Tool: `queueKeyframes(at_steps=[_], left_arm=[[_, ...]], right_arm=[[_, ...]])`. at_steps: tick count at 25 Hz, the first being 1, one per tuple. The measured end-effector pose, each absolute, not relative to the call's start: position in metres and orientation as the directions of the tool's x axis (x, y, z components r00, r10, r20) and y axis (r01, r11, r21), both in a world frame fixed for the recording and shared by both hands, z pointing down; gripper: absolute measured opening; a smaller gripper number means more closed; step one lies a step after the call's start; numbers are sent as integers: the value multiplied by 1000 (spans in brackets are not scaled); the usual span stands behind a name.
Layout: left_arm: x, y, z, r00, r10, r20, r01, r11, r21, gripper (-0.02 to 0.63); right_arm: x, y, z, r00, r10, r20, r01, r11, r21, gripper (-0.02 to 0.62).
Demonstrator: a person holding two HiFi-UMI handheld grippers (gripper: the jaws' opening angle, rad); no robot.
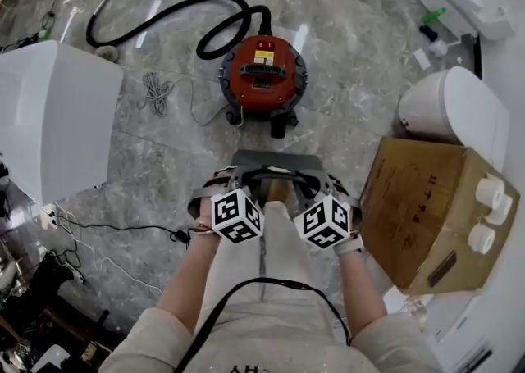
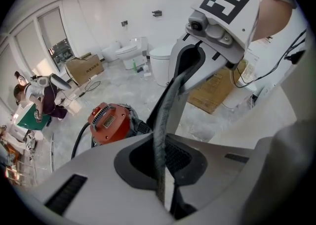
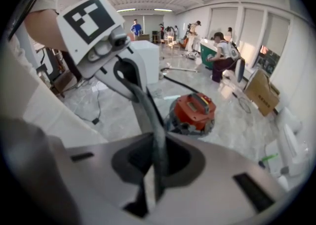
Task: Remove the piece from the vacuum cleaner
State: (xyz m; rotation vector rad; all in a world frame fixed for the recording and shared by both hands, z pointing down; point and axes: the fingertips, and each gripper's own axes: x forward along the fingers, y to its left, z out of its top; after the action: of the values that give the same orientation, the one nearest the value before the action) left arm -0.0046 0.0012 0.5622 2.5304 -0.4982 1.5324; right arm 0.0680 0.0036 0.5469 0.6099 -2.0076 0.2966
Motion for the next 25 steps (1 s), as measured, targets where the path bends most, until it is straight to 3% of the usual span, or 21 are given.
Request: queueKeyframes(at_steps=[25], left_arm=[[-3,-11,437,499,-193,845,-321,-947,-27,35]], right_arm=[[68,-6,424,-452,-316,834,-544,839,23,37]])
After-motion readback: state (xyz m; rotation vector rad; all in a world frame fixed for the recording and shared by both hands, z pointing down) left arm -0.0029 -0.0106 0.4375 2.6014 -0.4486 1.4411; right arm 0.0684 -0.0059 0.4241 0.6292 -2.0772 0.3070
